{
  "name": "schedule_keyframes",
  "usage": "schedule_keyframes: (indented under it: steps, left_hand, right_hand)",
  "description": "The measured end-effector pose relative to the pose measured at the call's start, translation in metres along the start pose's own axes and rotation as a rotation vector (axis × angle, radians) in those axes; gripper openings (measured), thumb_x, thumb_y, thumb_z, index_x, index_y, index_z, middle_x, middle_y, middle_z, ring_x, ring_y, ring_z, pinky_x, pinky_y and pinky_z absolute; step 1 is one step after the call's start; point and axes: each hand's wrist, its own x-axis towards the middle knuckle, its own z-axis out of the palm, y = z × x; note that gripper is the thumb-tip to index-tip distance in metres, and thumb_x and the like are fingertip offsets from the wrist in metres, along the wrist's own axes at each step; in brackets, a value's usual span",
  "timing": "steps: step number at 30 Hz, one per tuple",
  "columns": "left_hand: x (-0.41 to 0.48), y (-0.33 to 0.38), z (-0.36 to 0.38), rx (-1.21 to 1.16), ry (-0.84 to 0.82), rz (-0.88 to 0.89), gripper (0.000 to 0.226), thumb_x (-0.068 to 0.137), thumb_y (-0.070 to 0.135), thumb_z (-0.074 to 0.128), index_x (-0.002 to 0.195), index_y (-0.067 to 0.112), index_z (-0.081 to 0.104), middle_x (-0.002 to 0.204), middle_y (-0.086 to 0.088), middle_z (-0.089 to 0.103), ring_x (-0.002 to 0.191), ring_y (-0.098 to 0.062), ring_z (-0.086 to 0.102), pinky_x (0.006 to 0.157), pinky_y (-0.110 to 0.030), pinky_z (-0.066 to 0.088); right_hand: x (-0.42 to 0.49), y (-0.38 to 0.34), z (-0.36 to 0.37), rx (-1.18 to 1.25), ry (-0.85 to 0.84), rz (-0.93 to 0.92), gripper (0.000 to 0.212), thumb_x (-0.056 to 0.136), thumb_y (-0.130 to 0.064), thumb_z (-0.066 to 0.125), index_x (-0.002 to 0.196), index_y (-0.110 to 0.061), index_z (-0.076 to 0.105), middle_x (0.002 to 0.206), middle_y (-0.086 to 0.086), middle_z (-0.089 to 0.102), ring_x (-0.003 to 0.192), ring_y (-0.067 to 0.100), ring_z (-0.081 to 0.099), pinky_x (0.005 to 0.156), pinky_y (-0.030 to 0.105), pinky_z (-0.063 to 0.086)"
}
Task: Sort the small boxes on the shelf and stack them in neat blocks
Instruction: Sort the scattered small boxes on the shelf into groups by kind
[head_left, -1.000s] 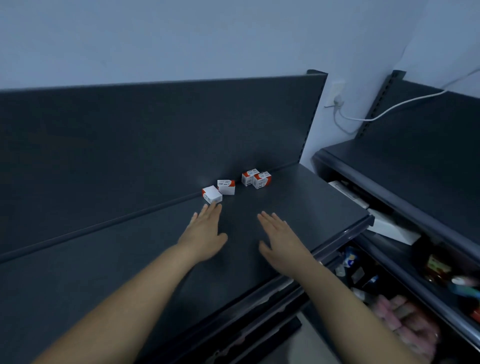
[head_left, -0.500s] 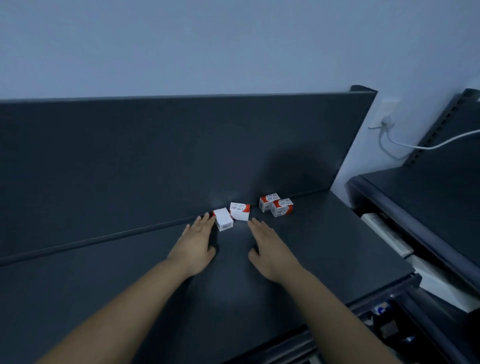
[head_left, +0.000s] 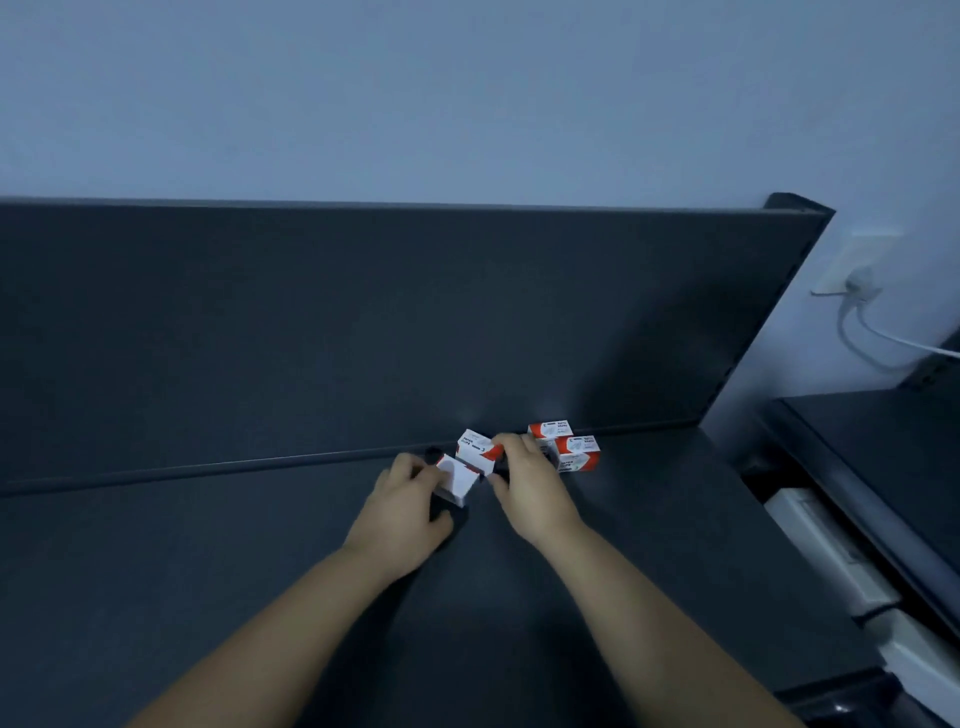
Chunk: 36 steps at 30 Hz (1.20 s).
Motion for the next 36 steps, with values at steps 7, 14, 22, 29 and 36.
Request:
schedule_keyframes:
  steps: [7,14,22,29,36]
  left_hand:
    - [-0.005,-0.006,0.002,-0.399,0.132,-0.026,0.044,0.077,0.002,0.068,0.106,0.033,0.061,0.113,0.01,0.051,0.104,-0.001,0.055,0.095,-0.016,0.043]
    - [0.004,-0.018,0.014,-0.284,-0.048,-0.074,0.061,0.08,0.031,0.071,0.137,0.039,0.048,0.131,0.02,0.054,0.124,-0.009,0.04,0.112,-0.033,0.031]
    - [-0.015,-0.016,0.015,-0.321,0.066,-0.107,0.025,0.086,0.059,0.059,0.091,0.036,0.066,0.095,0.02,0.066,0.101,0.001,0.05,0.097,-0.031,0.033]
    - [-0.014,-0.014,0.015,-0.144,0.117,-0.236,0.043,0.094,0.06,0.037,0.093,0.031,0.069,0.106,0.018,0.051,0.109,-0.008,0.038,0.09,-0.03,0.015]
    - [-0.004,-0.012,0.013,-0.173,0.153,-0.344,0.03,0.096,0.055,0.043,0.11,0.035,0.062,0.116,0.009,0.055,0.12,-0.018,0.045,0.09,-0.034,0.022]
  right_hand:
    - [0.001,0.017,-0.002,0.153,0.093,0.004,0.036,0.093,-0.009,0.054,0.128,-0.013,0.056,0.103,-0.003,0.055,0.096,0.008,0.048,0.089,0.023,0.042]
    - [0.005,-0.001,0.011,0.199,-0.054,0.01,0.046,0.096,-0.032,0.058,0.139,-0.022,0.046,0.125,0.001,0.053,0.115,0.016,0.05,0.089,0.02,0.036]
    - [-0.01,0.016,0.003,0.407,0.056,0.062,0.021,0.094,-0.013,0.057,0.108,-0.026,0.05,0.096,-0.008,0.067,0.089,0.015,0.064,0.079,0.035,0.053]
    - [-0.033,0.015,-0.001,0.52,0.009,-0.112,0.036,0.092,-0.009,0.063,0.124,-0.025,0.058,0.117,-0.019,0.066,0.114,0.001,0.059,0.098,0.024,0.048]
    - [-0.038,0.008,-0.002,0.43,0.035,-0.215,0.039,0.091,-0.006,0.062,0.124,-0.026,0.06,0.127,-0.025,0.06,0.12,-0.001,0.056,0.104,0.026,0.046]
